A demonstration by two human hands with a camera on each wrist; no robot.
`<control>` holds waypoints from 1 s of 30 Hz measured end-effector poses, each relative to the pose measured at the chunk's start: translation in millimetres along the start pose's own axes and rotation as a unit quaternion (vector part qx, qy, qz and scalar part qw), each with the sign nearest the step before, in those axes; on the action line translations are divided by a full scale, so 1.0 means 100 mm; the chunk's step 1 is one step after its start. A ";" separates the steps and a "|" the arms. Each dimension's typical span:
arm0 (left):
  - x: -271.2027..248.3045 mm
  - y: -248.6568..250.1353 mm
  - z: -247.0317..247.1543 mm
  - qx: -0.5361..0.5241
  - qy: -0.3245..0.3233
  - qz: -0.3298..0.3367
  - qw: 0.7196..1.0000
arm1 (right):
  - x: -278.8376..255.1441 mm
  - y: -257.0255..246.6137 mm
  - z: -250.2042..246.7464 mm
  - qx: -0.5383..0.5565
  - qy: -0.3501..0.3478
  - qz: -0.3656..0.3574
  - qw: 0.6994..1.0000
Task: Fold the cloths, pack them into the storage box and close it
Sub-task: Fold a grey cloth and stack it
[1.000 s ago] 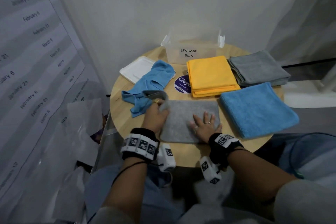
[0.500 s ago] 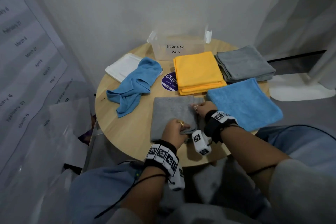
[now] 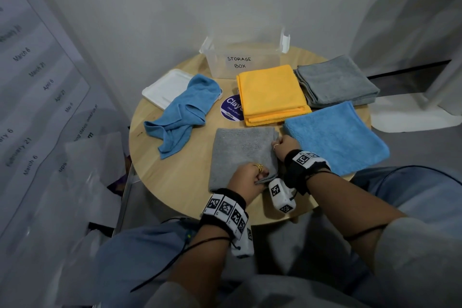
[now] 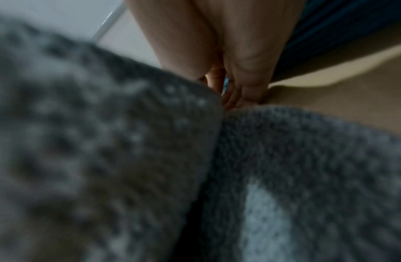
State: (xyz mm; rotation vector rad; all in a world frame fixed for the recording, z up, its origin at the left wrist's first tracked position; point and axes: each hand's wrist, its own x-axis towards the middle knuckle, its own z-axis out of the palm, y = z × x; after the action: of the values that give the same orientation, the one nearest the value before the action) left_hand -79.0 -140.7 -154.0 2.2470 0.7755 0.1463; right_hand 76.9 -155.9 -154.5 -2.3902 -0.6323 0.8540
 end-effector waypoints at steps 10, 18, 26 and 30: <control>-0.03 -0.07 -0.02 0.018 -0.026 0.004 0.999 | -0.07 0.00 -0.04 -0.032 0.011 -0.006 0.999; 0.05 -0.11 -0.53 -0.027 0.085 -0.078 0.993 | -0.35 -0.16 -0.03 -0.170 0.091 -0.254 0.948; 0.61 -0.31 -0.43 0.271 -0.153 -0.130 0.941 | -0.37 0.09 0.60 -0.309 -0.074 -0.176 0.932; 0.85 -0.42 -0.54 0.314 -0.205 -0.130 0.918 | -0.38 0.11 0.63 -0.313 -0.074 -0.164 0.933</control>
State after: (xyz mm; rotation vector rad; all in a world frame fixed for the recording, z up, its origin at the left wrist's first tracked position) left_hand -48.1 -36.3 -154.8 2.5874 0.9648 -0.7834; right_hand 11.1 -166.0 -186.3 -2.6463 -1.5084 0.7655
